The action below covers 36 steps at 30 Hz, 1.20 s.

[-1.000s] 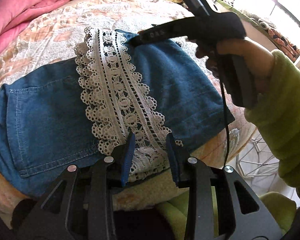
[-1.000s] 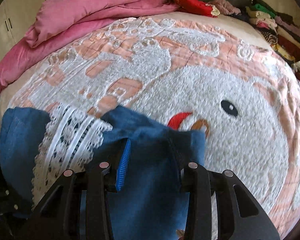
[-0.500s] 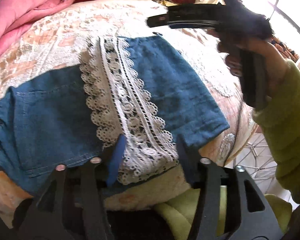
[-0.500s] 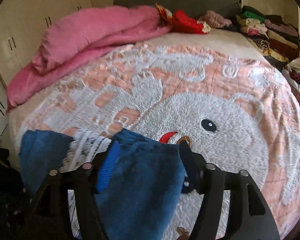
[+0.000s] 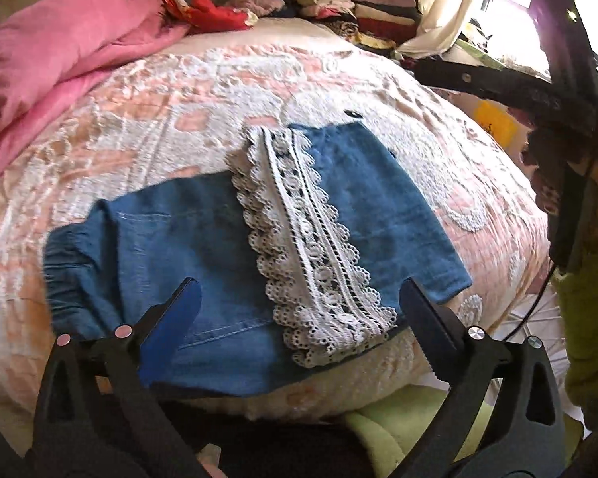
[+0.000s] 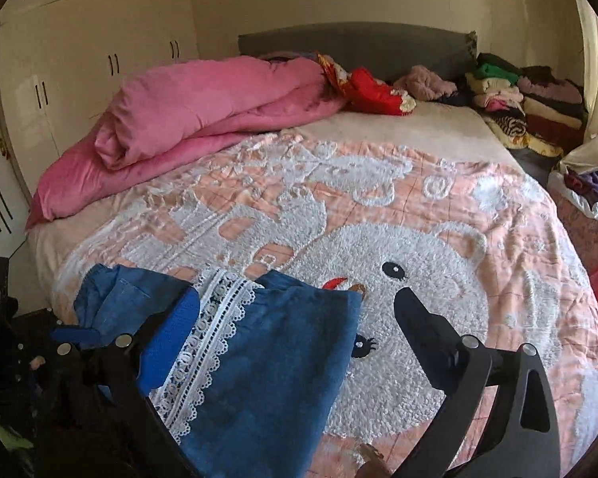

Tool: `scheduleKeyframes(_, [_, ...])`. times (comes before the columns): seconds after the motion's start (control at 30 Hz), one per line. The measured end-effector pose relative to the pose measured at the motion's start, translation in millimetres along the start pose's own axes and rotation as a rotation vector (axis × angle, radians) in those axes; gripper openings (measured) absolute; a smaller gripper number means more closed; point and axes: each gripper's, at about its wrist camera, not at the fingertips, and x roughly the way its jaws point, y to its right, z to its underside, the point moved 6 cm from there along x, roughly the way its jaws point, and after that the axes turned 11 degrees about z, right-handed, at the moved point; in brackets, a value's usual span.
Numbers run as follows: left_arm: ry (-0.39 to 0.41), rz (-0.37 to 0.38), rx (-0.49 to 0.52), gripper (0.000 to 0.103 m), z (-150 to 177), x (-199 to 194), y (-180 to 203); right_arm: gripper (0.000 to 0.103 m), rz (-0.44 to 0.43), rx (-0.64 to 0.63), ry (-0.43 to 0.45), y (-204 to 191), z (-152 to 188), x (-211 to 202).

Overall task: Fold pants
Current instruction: 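Reach the right gripper to the elastic waistband end and grasp it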

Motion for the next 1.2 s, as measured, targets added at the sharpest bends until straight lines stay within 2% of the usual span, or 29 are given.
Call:
scheduleKeyframes(0.33, [0.046, -0.069, -0.024, 0.093, -2, -27, -13, 0.097, -0.021, -0.039, 0.042, -23, -11, -24])
scheduleKeyframes(0.73, [0.085, -0.139, -0.066, 0.093, 5, -56, -36, 0.098, -0.078, -0.138, 0.05, -74, -20, -35])
scheduleKeyframes(1.2, [0.083, -0.198, -0.149, 0.093, 29, -76, -77, 0.098, -0.155, -0.233, 0.004, -136, -21, -14])
